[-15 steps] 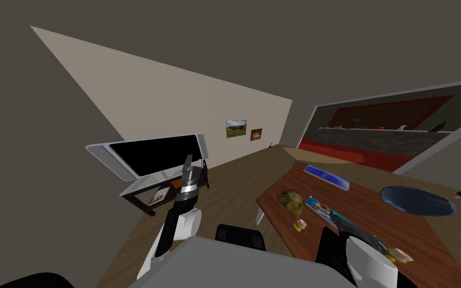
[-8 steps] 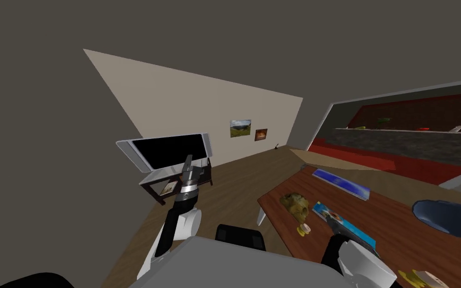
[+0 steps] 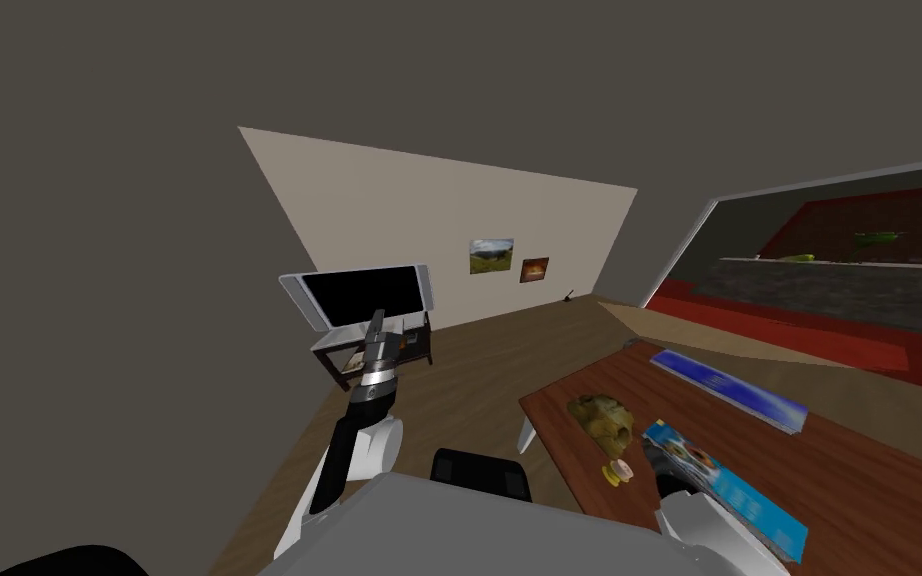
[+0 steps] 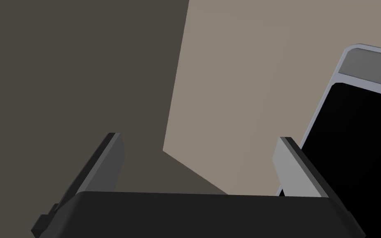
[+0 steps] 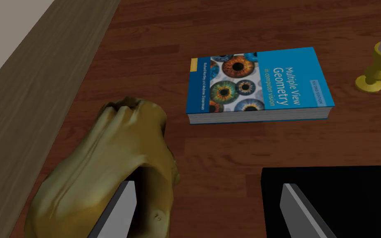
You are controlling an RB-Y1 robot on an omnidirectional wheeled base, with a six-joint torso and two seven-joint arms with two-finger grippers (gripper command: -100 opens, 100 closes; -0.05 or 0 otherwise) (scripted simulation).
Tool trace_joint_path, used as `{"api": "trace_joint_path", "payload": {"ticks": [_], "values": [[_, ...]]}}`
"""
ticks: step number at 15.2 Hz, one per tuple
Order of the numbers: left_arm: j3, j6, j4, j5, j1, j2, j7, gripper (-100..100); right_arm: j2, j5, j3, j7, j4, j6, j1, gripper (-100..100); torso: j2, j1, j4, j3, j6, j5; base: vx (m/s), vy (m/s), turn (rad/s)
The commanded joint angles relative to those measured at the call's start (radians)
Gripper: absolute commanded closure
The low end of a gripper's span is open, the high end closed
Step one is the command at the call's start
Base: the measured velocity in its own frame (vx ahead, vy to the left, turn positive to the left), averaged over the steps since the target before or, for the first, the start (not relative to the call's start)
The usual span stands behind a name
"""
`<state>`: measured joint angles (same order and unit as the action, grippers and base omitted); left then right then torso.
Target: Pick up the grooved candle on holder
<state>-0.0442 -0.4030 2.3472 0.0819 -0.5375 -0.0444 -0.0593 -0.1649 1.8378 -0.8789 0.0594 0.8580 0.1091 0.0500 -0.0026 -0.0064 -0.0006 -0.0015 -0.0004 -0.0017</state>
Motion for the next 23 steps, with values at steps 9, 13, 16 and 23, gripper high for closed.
{"api": "trace_joint_path", "payload": {"ticks": [9,13,16,23], "values": [[0.000,0.000,0.000,0.000,0.000,0.000,0.000,0,0.067,0.100,-0.081,0.027,-0.118,-0.023,0.049,-100,0.000,0.000,0.000,0.000,0.001,0.000,-0.045,-0.034,0.137],[0.000,0.000,0.000,0.000,0.000,0.000,0.000,0,0.067,0.100,-0.081,0.027,-0.118,-0.023,0.049,-100,-0.001,0.001,0.000,-0.001,0.001,0.000,-0.026,-0.018,0.041],[0.000,0.000,0.000,0.000,0.000,0.000,0.000,0,0.087,0.127,-0.095,0.027,-0.139,-0.027,0.056,-100,-0.002,0.002,0.000,-0.001,0.001,0.000,-0.025,-0.014,0.105],[0.000,0.000,0.000,0.000,0.000,0.000,0.000,0,0.152,0.181,-0.124,0.027,-0.182,-0.034,0.068,-100,0.001,0.000,0.000,0.000,0.001,0.000,-0.045,-0.024,0.069]]}}
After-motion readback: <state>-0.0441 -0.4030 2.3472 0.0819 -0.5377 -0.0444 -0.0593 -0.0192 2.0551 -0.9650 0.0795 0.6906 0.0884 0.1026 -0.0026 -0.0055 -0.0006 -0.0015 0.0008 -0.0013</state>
